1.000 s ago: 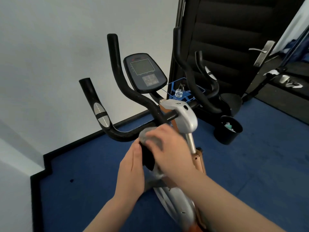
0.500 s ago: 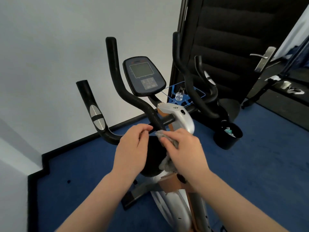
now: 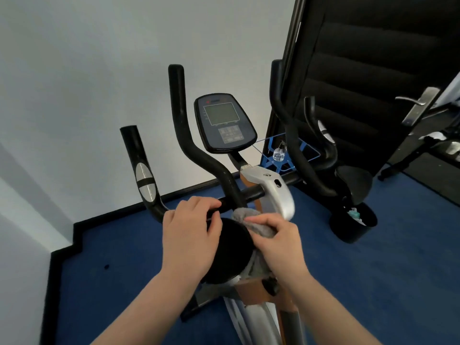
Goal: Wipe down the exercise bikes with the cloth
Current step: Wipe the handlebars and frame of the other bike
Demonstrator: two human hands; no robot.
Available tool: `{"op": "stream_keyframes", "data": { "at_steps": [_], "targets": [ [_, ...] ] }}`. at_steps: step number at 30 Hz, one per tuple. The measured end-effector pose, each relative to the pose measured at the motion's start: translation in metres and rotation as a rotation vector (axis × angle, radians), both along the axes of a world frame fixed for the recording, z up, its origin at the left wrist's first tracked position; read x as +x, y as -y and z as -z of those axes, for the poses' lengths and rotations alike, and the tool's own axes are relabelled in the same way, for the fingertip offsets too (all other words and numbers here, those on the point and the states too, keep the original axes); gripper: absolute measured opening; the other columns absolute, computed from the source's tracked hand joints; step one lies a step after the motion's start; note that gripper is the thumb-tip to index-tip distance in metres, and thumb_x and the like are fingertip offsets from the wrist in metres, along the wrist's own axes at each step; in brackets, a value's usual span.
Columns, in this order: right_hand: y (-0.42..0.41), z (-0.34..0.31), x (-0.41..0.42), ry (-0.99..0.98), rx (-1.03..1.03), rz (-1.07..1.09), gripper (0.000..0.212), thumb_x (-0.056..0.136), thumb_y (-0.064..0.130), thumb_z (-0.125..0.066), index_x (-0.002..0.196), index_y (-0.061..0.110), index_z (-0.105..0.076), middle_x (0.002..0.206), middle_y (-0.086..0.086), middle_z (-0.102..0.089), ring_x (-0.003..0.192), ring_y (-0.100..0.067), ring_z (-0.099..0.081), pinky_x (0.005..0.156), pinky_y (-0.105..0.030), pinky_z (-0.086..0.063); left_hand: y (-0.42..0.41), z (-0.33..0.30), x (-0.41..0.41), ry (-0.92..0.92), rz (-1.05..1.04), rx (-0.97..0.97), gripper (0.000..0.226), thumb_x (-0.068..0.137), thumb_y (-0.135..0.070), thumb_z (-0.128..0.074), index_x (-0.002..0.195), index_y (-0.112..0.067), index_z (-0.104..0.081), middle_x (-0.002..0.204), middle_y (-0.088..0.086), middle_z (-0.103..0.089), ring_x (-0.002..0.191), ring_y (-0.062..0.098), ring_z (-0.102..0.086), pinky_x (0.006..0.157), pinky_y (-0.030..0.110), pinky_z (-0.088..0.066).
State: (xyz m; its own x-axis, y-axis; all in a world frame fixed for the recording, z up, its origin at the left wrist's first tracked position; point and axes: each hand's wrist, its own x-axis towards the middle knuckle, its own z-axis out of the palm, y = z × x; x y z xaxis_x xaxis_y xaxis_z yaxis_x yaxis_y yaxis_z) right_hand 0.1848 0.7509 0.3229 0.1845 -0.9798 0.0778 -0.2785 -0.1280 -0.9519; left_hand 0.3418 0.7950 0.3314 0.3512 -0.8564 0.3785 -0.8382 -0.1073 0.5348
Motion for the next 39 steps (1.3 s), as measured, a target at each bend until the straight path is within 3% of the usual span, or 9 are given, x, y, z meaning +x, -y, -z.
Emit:
{"op": "stream_keyframes", "data": {
  "at_steps": [2,5,10,16,20,25,29,34,39],
  "targets": [
    [0.003,0.004,-0.004,-0.027,-0.101,-0.036,0.024,0.069,0.001,-0.078,0.079,0.022,-0.075,0.084,0.006,-0.070,0.083,0.000,-0.065,0.075,-0.011,-0.048,0.001,0.000,0.000,0.052,-0.059,0.020,0.021,0.086,-0.030,-0.055,0.105,-0.035,-0.061,0.106,-0.018,-0.059,0.102,0.006,-0.051,0.087,0.021,-0.020],
    [0.026,-0.007,0.006,-0.057,-0.202,-0.093,0.017,0.067,0.007,-0.082,0.078,0.016,-0.074,0.084,0.004,-0.068,0.084,-0.004,-0.064,0.077,-0.014,-0.049,0.003,0.001,0.002,0.077,-0.090,0.081,0.032,0.086,-0.039,-0.046,0.116,-0.036,-0.056,0.120,-0.018,-0.057,0.114,0.004,-0.047,0.098,0.023,-0.018],
    [0.042,-0.015,0.022,-0.015,-0.185,-0.149,0.014,0.070,0.013,-0.082,0.080,0.015,-0.072,0.086,0.003,-0.069,0.086,-0.004,-0.063,0.080,-0.020,-0.050,0.007,0.000,0.002,0.025,-0.108,0.156,0.037,0.088,-0.042,-0.042,0.123,-0.035,-0.054,0.125,-0.017,-0.058,0.123,0.003,-0.045,0.112,0.029,-0.010],
    [0.025,0.007,-0.002,-0.031,-0.234,-0.105,0.017,0.072,0.013,-0.080,0.079,0.023,-0.068,0.082,0.010,-0.069,0.084,-0.002,-0.064,0.075,-0.013,-0.048,0.005,-0.003,0.002,-0.023,-0.099,0.159,0.033,0.088,-0.040,-0.046,0.118,-0.032,-0.059,0.117,-0.017,-0.061,0.114,0.006,-0.051,0.112,0.030,-0.019],
    [0.070,-0.024,0.031,-0.091,-0.248,-0.151,0.011,0.078,0.016,-0.075,0.085,0.020,-0.068,0.086,0.010,-0.068,0.087,-0.004,-0.062,0.082,-0.027,-0.052,0.006,-0.005,0.000,-0.029,-0.092,0.173,0.032,0.088,-0.039,-0.045,0.115,-0.032,-0.059,0.113,-0.017,-0.061,0.110,0.007,-0.051,0.110,0.030,-0.023],
    [0.059,-0.010,0.022,-0.083,-0.228,-0.111,0.014,0.077,0.018,-0.075,0.083,0.027,-0.066,0.084,0.015,-0.068,0.087,0.000,-0.063,0.077,-0.017,-0.050,0.002,-0.004,0.000,-0.029,-0.045,0.186,0.034,0.089,-0.039,-0.040,0.118,-0.033,-0.057,0.116,-0.018,-0.058,0.112,0.007,-0.048,0.111,0.032,-0.026],
    [0.052,-0.005,0.025,-0.104,-0.264,-0.063,0.016,0.076,0.020,-0.076,0.081,0.031,-0.065,0.086,0.014,-0.069,0.088,-0.004,-0.064,0.078,-0.024,-0.052,0.004,-0.005,0.001,-0.015,-0.025,0.164,0.031,0.089,-0.036,-0.043,0.115,-0.031,-0.059,0.113,-0.015,-0.061,0.107,0.010,-0.051,0.103,0.032,-0.035],
    [0.084,-0.033,0.073,-0.147,-0.298,-0.054,0.010,0.080,0.023,-0.072,0.084,0.029,-0.065,0.088,0.013,-0.066,0.087,-0.001,-0.060,0.080,-0.028,-0.051,0.006,-0.011,0.007,-0.018,0.055,0.203,0.037,0.089,-0.041,-0.040,0.123,-0.034,-0.053,0.118,-0.019,-0.057,0.110,0.006,-0.047,0.101,0.025,-0.030],
    [0.052,-0.012,0.035,-0.127,-0.301,-0.043,0.018,0.077,0.022,-0.074,0.085,0.035,-0.064,0.092,0.016,-0.067,0.095,-0.006,-0.062,0.081,-0.029,-0.052,0.017,-0.021,0.043,-0.061,0.091,0.073,0.035,0.089,-0.036,-0.051,0.123,-0.029,-0.057,0.119,-0.016,-0.057,0.114,0.007,-0.048,0.102,0.024,-0.031]
  ]
}}
